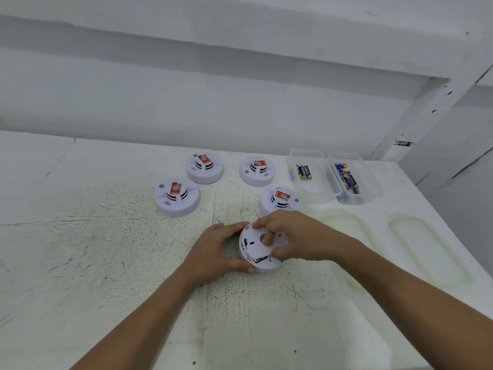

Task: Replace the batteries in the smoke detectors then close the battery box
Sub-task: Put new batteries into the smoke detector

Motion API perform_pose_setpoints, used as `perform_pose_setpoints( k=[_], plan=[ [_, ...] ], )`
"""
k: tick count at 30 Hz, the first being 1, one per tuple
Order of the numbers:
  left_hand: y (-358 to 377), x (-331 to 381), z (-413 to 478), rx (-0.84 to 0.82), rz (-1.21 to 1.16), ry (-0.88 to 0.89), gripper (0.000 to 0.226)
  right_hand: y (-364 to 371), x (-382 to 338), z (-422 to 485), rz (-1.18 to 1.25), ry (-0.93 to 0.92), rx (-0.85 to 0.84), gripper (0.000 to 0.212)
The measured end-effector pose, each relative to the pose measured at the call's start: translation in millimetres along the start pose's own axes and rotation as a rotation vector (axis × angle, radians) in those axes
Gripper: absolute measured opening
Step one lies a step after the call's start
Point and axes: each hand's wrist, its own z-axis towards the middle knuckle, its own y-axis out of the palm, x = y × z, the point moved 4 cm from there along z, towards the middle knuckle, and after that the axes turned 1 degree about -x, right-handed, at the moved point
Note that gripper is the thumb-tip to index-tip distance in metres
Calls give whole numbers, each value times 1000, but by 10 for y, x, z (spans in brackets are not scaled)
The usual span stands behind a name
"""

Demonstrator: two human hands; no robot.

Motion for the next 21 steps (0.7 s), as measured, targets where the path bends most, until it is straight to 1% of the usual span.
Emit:
perform_pose_setpoints(
  k=[3,11,15,21],
  plan=[
    [3,-13,7,6,0,-11,93,10,16,25,-28,-21,-47,15],
    [15,-62,35,-8,-6,-26,96,-6,31,31,-44,-78,-95,10],
    [27,-96,42,-13,-18,-29,101,23,61,34,-21,-106,-101,9],
    [36,-107,42,-18,-5,-51,99,71,128,28,-4,-127,-80,10]
  ],
)
